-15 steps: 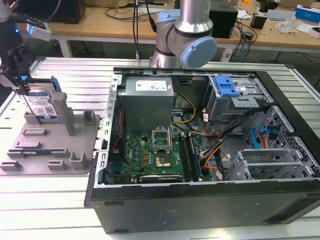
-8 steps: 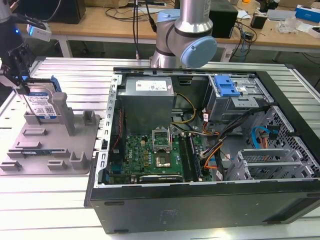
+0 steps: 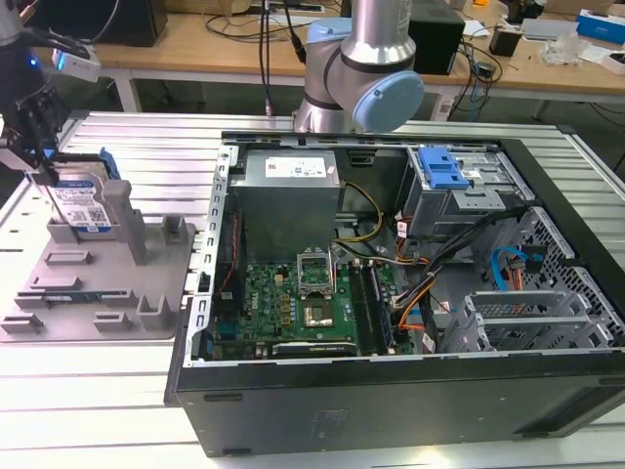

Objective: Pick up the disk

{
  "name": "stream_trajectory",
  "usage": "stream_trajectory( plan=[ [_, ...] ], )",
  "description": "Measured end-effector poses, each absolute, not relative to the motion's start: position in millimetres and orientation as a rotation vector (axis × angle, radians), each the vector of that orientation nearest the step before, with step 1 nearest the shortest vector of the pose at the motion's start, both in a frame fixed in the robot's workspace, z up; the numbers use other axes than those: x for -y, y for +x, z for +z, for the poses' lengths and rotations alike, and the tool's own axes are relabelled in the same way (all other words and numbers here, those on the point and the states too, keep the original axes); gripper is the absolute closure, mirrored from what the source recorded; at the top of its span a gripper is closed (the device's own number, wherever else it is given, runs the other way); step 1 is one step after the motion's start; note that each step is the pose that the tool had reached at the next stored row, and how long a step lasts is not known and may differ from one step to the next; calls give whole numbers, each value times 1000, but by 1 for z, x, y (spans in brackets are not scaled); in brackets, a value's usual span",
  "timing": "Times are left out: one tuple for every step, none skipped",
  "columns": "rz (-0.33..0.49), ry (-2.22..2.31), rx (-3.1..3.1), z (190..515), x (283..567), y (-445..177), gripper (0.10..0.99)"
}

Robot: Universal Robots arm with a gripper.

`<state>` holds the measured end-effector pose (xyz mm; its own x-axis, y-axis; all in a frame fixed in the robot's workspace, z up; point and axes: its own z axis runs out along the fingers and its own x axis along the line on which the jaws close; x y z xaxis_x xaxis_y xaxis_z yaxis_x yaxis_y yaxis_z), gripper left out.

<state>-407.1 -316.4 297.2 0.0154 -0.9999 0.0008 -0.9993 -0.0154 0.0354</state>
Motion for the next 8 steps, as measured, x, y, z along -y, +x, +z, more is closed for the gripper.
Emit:
stream_trajectory(
  plan=[
    [-39, 2220, 2186, 297, 317, -407, 718],
    [-42, 2222, 2188, 297, 319, -407, 718],
    [-48, 2225, 2190, 297, 320, -407, 718],
    [-54, 2227, 2193, 297, 320, -407, 718],
    [-63, 2231, 2196, 297, 321, -407, 718],
    [-69, 2234, 2199, 297, 322, -407, 718],
    [-74, 2237, 2201, 297, 322, -407, 718],
    [-77, 2238, 2202, 298, 322, -407, 718]
  ],
)
